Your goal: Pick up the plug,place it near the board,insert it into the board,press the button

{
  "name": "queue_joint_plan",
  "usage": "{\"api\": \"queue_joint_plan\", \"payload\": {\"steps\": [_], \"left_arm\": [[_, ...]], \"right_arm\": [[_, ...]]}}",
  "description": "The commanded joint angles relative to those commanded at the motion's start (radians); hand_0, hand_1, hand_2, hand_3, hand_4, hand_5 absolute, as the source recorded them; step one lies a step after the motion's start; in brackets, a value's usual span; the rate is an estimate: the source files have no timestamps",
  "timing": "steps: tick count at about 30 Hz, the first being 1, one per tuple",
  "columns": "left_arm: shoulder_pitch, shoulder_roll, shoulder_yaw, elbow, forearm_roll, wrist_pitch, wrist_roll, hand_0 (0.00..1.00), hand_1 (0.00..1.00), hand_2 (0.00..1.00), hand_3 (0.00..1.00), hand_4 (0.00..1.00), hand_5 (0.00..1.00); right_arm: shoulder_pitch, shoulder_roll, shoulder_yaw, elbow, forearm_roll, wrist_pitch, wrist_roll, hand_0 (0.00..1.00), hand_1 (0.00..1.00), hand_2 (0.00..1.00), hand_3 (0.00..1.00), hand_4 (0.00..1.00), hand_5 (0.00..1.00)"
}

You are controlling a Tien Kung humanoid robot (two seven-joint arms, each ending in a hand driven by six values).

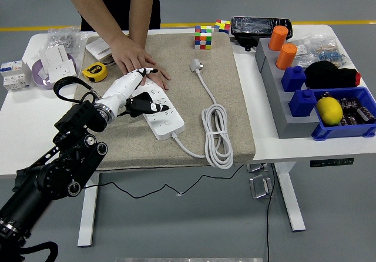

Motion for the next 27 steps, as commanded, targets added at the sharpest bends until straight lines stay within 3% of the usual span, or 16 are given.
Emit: {"api": "queue_joint_plan", "payload": {"steps": [1,8,18,19,24,25,27], "left_arm": [[-0.001,0.0,-0.002,0.006,0.019,0.003,-0.001,0.836,0.859,0.796,0.82,0.998,0.354],[-0.01,-0.003,-0.017,0.071,0.075,0.019,-0.024,0.838,0.846,0.759,0.8,0.998,0.346],[-0.01,-0.007,-0.023,0.119,0.09,0.034,-0.025,0.827,0.818,0.701,0.776,0.998,0.337],[-0.011,-0.007,-0.022,0.122,0.09,0.036,-0.024,0.804,0.781,0.622,0.671,0.998,0.333],[-0.012,-0.009,-0.022,0.132,0.09,0.042,-0.021,0.804,0.781,0.622,0.671,0.998,0.333],[-0.012,-0.009,-0.022,0.133,0.09,0.043,-0.021,0.771,0.737,0.525,0.528,0.998,0.333],[-0.013,-0.009,-0.021,0.134,0.09,0.046,-0.02,0.771,0.737,0.525,0.528,0.998,0.333]], "right_arm": [[0.0,0.0,0.0,0.0,0.0,0.0,0.0,0.789,0.747,0.735,0.761,0.998,0.998],[0.001,0.0,-0.003,0.001,-0.003,0.0,0.0,0.789,0.747,0.736,0.76,0.998,0.998],[0.0,-0.002,-0.008,0.001,-0.003,0.0,-0.001,0.788,0.747,0.736,0.76,0.998,0.998],[0.0,-0.002,-0.008,0.001,-0.003,-0.001,-0.001,0.788,0.747,0.737,0.76,0.998,0.998],[0.0,-0.002,-0.01,0.001,-0.003,-0.001,-0.002,0.788,0.747,0.737,0.76,0.998,0.998],[-0.001,-0.002,-0.011,0.001,-0.003,-0.001,-0.002,0.788,0.747,0.737,0.761,0.998,0.998],[-0.001,-0.002,-0.011,0.001,-0.003,-0.001,-0.002,0.788,0.747,0.737,0.761,0.998,0.998]]}}
